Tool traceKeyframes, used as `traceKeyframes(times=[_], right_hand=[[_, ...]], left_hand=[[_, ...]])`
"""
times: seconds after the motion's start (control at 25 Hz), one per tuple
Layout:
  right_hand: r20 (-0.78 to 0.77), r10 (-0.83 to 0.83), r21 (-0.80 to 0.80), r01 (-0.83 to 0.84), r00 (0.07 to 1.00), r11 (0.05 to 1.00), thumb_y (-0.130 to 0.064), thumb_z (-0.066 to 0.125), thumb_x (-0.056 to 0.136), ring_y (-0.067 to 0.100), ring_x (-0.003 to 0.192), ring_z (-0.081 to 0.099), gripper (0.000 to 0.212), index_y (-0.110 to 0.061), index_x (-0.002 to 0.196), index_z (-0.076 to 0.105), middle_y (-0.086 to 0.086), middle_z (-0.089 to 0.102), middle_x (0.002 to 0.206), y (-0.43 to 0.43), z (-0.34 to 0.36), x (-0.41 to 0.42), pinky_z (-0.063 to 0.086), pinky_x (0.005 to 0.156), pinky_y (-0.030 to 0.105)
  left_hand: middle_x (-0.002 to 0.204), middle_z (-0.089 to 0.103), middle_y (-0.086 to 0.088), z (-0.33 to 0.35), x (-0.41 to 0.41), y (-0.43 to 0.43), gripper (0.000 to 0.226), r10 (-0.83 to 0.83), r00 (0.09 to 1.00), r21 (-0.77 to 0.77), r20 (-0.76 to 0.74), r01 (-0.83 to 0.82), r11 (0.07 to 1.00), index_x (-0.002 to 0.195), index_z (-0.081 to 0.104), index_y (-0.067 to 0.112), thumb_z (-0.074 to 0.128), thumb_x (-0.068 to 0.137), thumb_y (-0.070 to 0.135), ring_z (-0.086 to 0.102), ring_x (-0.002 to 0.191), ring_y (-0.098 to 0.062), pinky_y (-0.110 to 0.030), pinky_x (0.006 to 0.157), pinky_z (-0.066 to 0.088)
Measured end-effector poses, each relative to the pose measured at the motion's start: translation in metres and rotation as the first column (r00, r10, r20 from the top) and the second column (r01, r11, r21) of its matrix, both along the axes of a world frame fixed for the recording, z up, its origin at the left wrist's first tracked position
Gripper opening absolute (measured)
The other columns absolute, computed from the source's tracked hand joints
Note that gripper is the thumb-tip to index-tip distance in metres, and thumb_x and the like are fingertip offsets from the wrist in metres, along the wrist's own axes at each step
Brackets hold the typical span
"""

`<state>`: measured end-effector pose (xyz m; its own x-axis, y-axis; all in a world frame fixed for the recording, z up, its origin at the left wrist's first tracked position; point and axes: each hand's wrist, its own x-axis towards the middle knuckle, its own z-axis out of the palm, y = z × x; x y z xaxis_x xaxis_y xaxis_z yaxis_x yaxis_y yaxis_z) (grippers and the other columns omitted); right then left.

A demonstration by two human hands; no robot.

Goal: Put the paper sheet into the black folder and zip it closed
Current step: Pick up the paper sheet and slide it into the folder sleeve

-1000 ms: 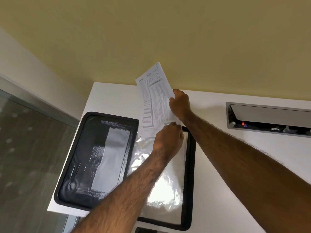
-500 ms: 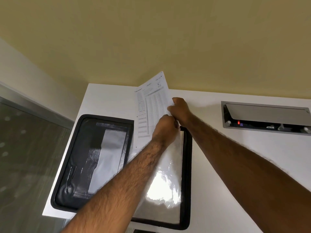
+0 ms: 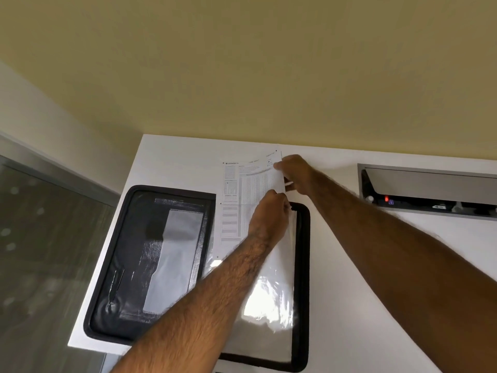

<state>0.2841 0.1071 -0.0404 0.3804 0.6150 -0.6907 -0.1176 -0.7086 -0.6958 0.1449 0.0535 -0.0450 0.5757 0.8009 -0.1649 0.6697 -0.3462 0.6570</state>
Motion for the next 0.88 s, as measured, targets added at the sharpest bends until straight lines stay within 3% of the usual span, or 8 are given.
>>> traceKeyframes(times=[0.12, 0.24, 0.36, 0.48, 0.6, 0.72, 0.8, 0.88], right_hand=[[0.182, 0.088, 0.036, -0.096, 0.979, 0.995, 0.009, 0.044, 0.089, 0.032, 0.083, 0.058, 0.031, -0.017, 0.071, 0.042, 0.009, 0.053, 0.082, 0.018, 0.004, 0.002, 0.059, 0.073, 0.047], [0.280, 0.240, -0.002, -0.250, 0.929, 0.968, 0.012, 0.041, 0.085, 0.037, 0.091, 0.061, 0.026, -0.004, 0.093, 0.059, 0.020, 0.062, 0.102, 0.017, 0.006, 0.010, 0.059, 0.075, 0.046], [0.255, 0.375, -0.048, -0.376, 0.891, 0.925, 0.012, 0.049, 0.083, 0.035, 0.085, 0.060, 0.036, 0.003, 0.116, 0.060, 0.030, 0.064, 0.115, -0.003, 0.008, 0.013, 0.051, 0.067, 0.039], [0.158, 0.486, -0.101, -0.476, 0.859, 0.874, 0.005, 0.057, 0.081, 0.031, 0.085, 0.069, 0.033, -0.007, 0.110, 0.068, 0.020, 0.072, 0.101, -0.026, 0.008, 0.014, 0.060, 0.071, 0.038], [-0.014, 0.248, -0.016, -0.248, 0.969, 0.969, -0.009, 0.058, 0.089, 0.025, 0.072, 0.066, 0.013, -0.008, 0.094, 0.069, 0.014, 0.068, 0.087, -0.052, 0.003, 0.012, 0.058, 0.061, 0.035], [-0.258, 0.058, 0.079, -0.039, 0.964, 0.996, -0.044, 0.062, 0.089, 0.024, 0.064, 0.058, 0.032, -0.013, 0.086, 0.069, 0.008, 0.062, 0.079, -0.090, -0.009, 0.000, 0.051, 0.060, 0.035], [-0.272, 0.038, 0.114, -0.007, 0.961, 0.993, -0.056, 0.064, 0.087, 0.024, 0.064, 0.062, 0.043, -0.014, 0.090, 0.071, 0.007, 0.068, 0.080, -0.110, -0.018, -0.014, 0.051, 0.059, 0.035], [-0.216, -0.022, 0.170, 0.059, 0.976, 0.984, -0.046, 0.064, 0.092, 0.021, 0.065, 0.068, 0.033, -0.014, 0.094, 0.074, 0.003, 0.073, 0.080, -0.122, -0.027, -0.026, 0.053, 0.058, 0.032]], left_hand=[[0.103, 0.068, -0.011, 0.002, 0.001, 0.002, 0.018, -0.001, 1.000, 0.017, 0.007, 0.001, 1.000, 0.101, 0.073, 0.004, 0.057, 0.100, 0.012, 0.068, 0.087, -0.019, -0.032, 0.082, 0.060], [0.102, 0.067, -0.013, 0.005, 0.004, 0.004, 0.018, -0.004, 1.000, 0.041, 0.006, 0.003, 0.999, 0.100, 0.072, 0.002, 0.056, 0.100, 0.011, 0.067, 0.086, -0.021, -0.034, 0.081, 0.060], [0.100, 0.067, -0.011, 0.005, 0.008, 0.011, 0.021, 0.004, 1.000, 0.058, 0.004, -0.004, 0.998, 0.098, 0.071, 0.004, 0.052, 0.101, 0.011, 0.063, 0.084, -0.018, -0.029, 0.074, 0.056], [0.104, 0.068, -0.015, 0.007, 0.012, 0.018, 0.028, 0.015, 0.999, -0.006, 0.049, -0.014, 1.000, 0.097, 0.069, 0.000, 0.045, 0.102, 0.011, 0.062, 0.090, -0.023, -0.031, 0.075, 0.051], [0.098, 0.061, -0.007, 0.002, 0.015, 0.025, 0.028, -0.028, 0.999, -0.059, -0.030, 0.027, 0.998, 0.098, 0.068, 0.000, 0.043, 0.100, 0.014, 0.059, 0.087, -0.022, -0.031, 0.067, 0.049], [0.084, 0.049, 0.010, -0.003, 0.019, 0.035, 0.025, 0.041, 0.997, -0.176, -0.060, -0.051, 0.983, 0.098, 0.065, 0.004, 0.044, 0.096, 0.018, 0.052, 0.078, -0.012, -0.024, 0.057, 0.035], [0.085, 0.050, 0.010, -0.003, 0.022, 0.038, 0.020, 0.037, 0.998, -0.207, -0.059, -0.049, 0.977, 0.092, 0.065, 0.007, 0.047, 0.091, 0.013, 0.053, 0.077, -0.011, -0.025, 0.058, 0.039], [0.089, 0.057, 0.004, -0.004, 0.022, 0.038, 0.019, -0.026, 0.998, -0.152, -0.064, 0.016, 0.988, 0.083, 0.068, 0.009, 0.050, 0.089, 0.009, 0.058, 0.080, -0.013, -0.028, 0.064, 0.048]])
